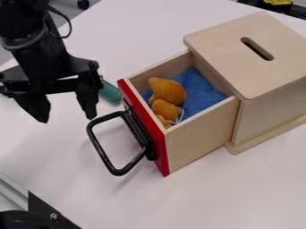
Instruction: Close the drawer
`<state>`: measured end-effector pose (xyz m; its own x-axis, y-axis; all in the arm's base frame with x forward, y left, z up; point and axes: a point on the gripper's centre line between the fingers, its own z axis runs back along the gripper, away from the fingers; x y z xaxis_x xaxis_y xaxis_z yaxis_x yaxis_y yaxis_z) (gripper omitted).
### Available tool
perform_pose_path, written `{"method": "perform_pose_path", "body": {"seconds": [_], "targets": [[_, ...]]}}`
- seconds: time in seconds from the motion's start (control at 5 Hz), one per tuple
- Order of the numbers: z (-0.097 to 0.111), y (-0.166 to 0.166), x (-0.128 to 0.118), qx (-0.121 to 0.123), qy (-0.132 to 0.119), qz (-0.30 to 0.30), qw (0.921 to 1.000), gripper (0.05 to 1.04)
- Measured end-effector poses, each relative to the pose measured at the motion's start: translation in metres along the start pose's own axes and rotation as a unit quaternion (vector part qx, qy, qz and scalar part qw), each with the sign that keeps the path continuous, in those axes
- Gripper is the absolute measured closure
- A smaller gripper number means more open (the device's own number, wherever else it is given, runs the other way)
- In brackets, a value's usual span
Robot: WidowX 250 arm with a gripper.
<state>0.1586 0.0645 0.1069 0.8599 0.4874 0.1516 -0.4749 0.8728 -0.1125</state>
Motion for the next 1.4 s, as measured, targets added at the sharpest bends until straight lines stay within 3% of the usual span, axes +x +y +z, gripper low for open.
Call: {"method": "perform_pose_path", "body": {"seconds": [0.2, 0.4, 0.6, 0.8, 1.0, 1.4], "targets": [[-0.011, -0.006, -0.001, 0.011, 0.008, -0.117, 0.9931, 0.084], [-0.023, -0.031, 0.000, 0.010, 0.011, -0.241, 0.9704, 0.084], [-0.027, -0.042, 0.000, 0.008, -0.006, -0.356, 0.9344, 0.083], [-0.031, -0.053, 0.003, 0.011, -0.019, -0.393, 0.9192, 0.083], [-0.036, -0.059, 0.008, -0.021, -0.035, -0.426, 0.9040, 0.083], [-0.049, -0.053, 0.017, -0.031, -0.035, -0.410, 0.9107, 0.084]]}}
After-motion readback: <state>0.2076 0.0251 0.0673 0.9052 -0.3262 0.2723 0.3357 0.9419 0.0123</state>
